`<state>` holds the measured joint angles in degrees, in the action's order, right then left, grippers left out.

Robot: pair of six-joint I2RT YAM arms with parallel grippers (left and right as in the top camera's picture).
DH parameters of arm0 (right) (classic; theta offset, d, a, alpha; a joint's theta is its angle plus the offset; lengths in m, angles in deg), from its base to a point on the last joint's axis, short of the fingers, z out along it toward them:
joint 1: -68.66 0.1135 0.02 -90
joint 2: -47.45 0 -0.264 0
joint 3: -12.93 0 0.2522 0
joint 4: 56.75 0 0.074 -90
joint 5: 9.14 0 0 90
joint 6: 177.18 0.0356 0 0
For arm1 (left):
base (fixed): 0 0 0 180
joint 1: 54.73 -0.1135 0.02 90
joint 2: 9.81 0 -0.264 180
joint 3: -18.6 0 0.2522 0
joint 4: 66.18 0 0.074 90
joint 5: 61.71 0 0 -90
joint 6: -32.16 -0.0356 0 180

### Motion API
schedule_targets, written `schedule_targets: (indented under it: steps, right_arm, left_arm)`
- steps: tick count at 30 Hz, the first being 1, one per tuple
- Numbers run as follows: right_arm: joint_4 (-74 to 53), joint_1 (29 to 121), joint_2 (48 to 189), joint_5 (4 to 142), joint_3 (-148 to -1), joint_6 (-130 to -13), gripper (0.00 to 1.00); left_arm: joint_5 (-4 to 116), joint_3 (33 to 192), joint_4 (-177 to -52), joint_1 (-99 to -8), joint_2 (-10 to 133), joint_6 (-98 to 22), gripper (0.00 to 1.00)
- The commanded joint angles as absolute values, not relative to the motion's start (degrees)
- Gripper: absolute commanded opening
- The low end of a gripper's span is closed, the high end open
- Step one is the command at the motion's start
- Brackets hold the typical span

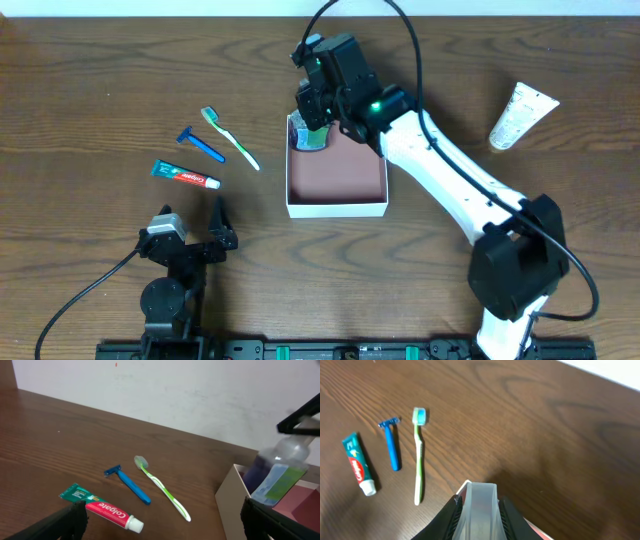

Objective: Pack container
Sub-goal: 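Carry the soap bottle left and lower it into the box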

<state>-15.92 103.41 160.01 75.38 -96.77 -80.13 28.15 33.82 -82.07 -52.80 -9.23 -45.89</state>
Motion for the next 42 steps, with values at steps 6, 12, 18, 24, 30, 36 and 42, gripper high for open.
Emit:
schedule_targets:
  steps: [6, 12, 18, 24, 30, 36, 42]
  right_arm:
    - [-18.63, 103.89, 161.56, 76.57, -98.25, -82.65, 0.01]
    - [-19.96, 103.89, 162.08, 76.65, -98.25, -85.18, 0.01]
    - [-20.34, 103.89, 162.63, 77.66, -98.25, -86.86, 0.01]
    - [-20.53, 103.89, 163.7, 77.66, -98.21, -87.02, 0.01]
    - [-21.36, 103.89, 165.14, 77.66, -98.21, -86.99, 0.01]
    - [-22.02, 103.89, 165.45, 77.66, -98.21, -86.99, 0.14]
    - [-22.11, 103.89, 165.45, 77.66, -98.21, -86.99, 0.54]
  left_arm:
    - [27.56, 32.59, -84.17, -53.06, -9.47, -46.44, 0.98]
    - [27.56, 32.59, -84.17, -53.06, -9.47, -46.44, 0.98]
    - [27.56, 32.59, -84.17, -53.06, -9.47, -46.42, 0.98]
    - [27.56, 32.59, -84.17, -53.06, -9.47, -46.44, 0.98]
    - [27.56, 32.59, -84.17, -53.06, -9.47, -46.44, 0.98]
    - [27.56, 32.59, -84.17, -53.06, -9.47, -46.44, 0.98]
    - [27.56, 32.59, -84.17, -53.06, -9.47, -46.42, 0.98]
